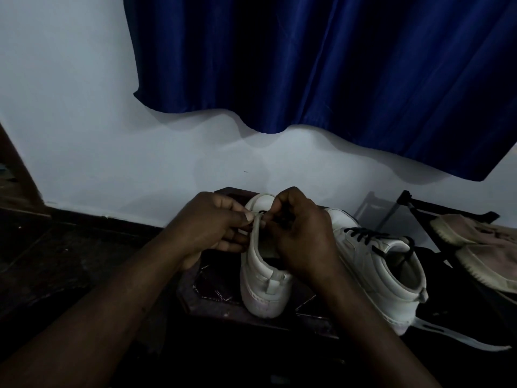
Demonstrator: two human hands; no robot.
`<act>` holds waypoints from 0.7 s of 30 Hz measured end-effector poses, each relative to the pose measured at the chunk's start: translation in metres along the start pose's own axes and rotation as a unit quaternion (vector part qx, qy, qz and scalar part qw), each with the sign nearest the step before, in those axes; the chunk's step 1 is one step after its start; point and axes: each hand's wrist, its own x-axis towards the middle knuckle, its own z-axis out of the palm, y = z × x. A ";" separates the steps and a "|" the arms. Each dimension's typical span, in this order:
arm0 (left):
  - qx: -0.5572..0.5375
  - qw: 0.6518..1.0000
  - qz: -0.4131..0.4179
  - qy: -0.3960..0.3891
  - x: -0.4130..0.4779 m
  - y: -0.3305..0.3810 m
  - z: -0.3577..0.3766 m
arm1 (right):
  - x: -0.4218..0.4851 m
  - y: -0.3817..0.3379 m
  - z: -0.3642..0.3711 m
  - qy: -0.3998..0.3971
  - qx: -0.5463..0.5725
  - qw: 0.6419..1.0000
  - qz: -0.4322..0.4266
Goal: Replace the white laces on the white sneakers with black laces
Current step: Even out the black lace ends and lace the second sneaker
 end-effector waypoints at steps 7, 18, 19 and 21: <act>0.094 0.994 0.002 0.056 0.005 0.001 0.006 | -0.001 -0.006 -0.006 -0.025 -0.063 0.998 -0.006; 0.548 0.818 0.060 0.165 0.008 -0.007 -0.039 | -0.001 -0.002 -0.007 -0.015 -0.090 0.996 -0.018; 0.521 0.834 0.105 0.147 0.009 -0.008 -0.036 | -0.002 -0.002 -0.007 -0.015 -0.089 0.996 -0.020; 0.419 0.887 0.178 0.084 0.008 -0.005 -0.026 | -0.002 -0.003 -0.007 -0.014 -0.088 0.996 -0.022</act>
